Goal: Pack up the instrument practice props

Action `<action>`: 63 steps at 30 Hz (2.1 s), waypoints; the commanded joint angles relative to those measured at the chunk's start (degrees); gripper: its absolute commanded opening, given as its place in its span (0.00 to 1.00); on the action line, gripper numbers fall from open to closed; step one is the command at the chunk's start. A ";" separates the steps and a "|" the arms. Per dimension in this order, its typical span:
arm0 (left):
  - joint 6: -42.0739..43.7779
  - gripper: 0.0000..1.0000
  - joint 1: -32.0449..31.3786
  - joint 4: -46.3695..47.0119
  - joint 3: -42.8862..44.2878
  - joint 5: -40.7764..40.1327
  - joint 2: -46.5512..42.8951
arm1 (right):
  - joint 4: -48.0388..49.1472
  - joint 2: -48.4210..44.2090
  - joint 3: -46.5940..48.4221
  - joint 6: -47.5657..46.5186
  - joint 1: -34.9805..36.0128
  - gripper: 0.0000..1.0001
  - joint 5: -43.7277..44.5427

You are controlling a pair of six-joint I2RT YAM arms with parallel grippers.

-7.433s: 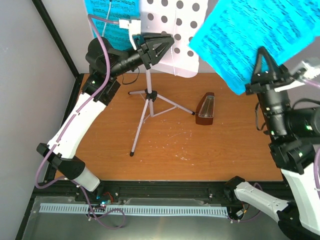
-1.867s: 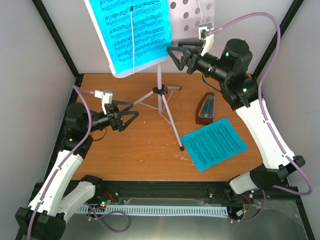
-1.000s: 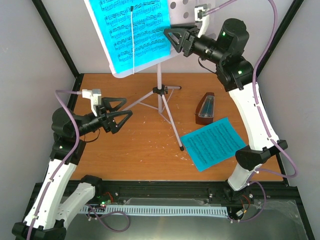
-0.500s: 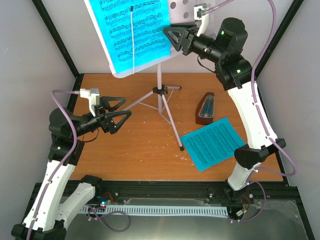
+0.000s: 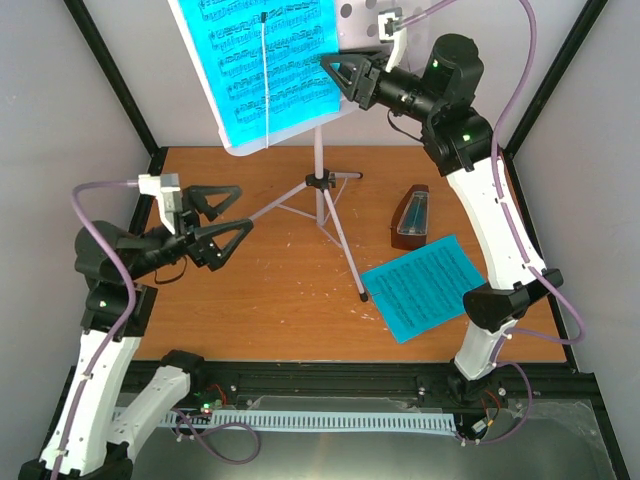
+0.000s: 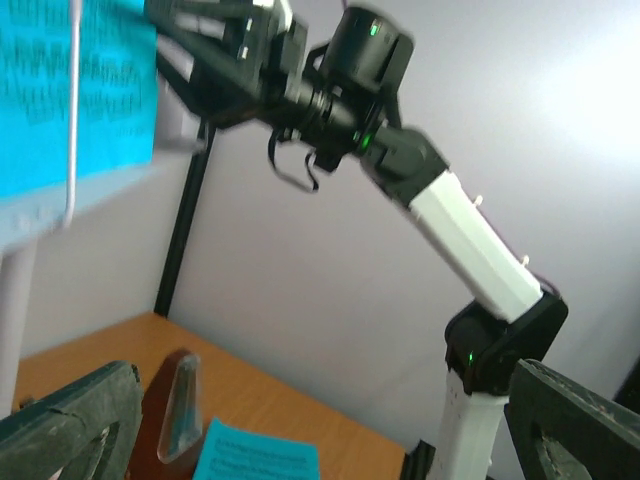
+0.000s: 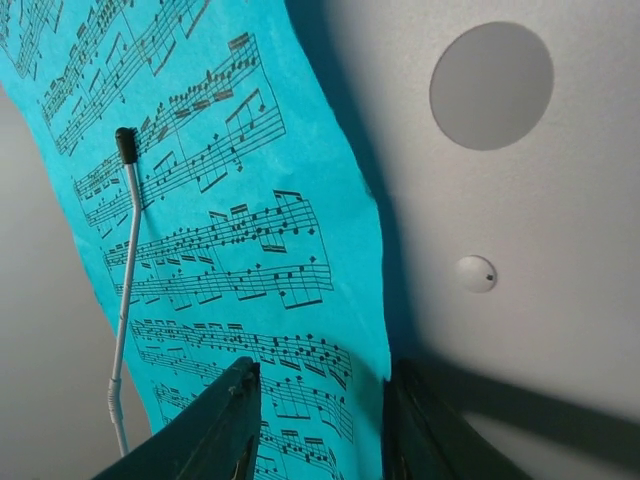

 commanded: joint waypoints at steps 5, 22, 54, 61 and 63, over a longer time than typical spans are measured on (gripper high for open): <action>1.00 0.99 0.45 0.33 20.09 -2.73 9.97 | 4.31 0.99 2.16 1.22 -0.04 0.32 -2.98; 4.34 0.69 -8.57 -6.96 37.93 -18.71 25.71 | 4.44 2.03 3.44 -1.59 0.53 0.24 -2.14; 5.70 0.40 -11.30 -10.52 44.98 -27.74 35.67 | 4.41 2.29 3.09 -2.61 0.77 0.07 -0.81; 5.33 0.33 -11.39 -10.15 45.52 -27.41 36.79 | 3.96 1.95 3.16 -3.10 0.77 0.05 -0.31; 5.28 0.27 -11.39 -9.92 45.35 -27.38 36.79 | 3.88 1.81 3.04 -3.34 0.77 0.04 -0.23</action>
